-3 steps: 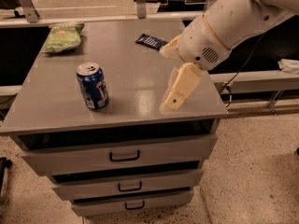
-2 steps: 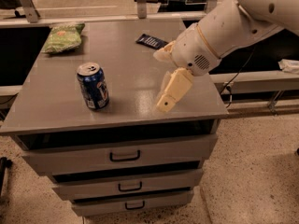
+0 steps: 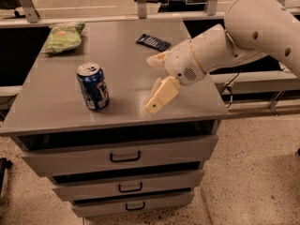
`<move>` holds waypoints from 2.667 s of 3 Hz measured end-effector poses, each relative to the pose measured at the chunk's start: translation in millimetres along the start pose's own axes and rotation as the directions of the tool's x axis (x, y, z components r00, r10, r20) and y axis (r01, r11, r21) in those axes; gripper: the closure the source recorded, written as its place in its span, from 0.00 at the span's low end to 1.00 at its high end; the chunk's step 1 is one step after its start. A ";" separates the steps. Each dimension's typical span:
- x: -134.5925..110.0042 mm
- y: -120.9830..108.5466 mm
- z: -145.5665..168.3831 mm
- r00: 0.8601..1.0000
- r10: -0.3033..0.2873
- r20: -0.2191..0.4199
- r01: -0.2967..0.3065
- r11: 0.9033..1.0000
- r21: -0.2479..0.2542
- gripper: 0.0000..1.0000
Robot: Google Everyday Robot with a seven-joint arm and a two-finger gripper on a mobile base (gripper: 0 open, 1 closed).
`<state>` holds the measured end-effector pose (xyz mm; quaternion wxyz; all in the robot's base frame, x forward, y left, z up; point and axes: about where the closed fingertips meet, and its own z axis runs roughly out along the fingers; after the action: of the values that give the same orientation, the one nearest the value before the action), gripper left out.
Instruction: Pick pepsi can
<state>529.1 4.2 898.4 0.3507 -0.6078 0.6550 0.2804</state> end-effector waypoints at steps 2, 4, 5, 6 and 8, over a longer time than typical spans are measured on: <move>-23.8 -20.9 79.1 0.982 0.064 0.178 -0.045 0.993 -0.105 0.00; -47.9 -19.5 140.9 0.963 0.103 0.248 -0.051 0.977 -0.209 0.00; -55.5 -15.0 152.1 0.957 0.113 0.266 -0.050 0.972 -0.231 0.08; -60.4 -13.2 147.7 0.954 0.108 0.281 -0.044 0.973 -0.224 0.32; -86.1 -27.6 116.6 0.939 0.044 0.341 0.014 0.986 -0.165 0.78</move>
Offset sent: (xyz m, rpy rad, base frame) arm 0.0477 0.1318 -0.0440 0.2997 0.1575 0.1181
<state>571.7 145.5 899.3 0.4059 -0.5714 0.5631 0.4377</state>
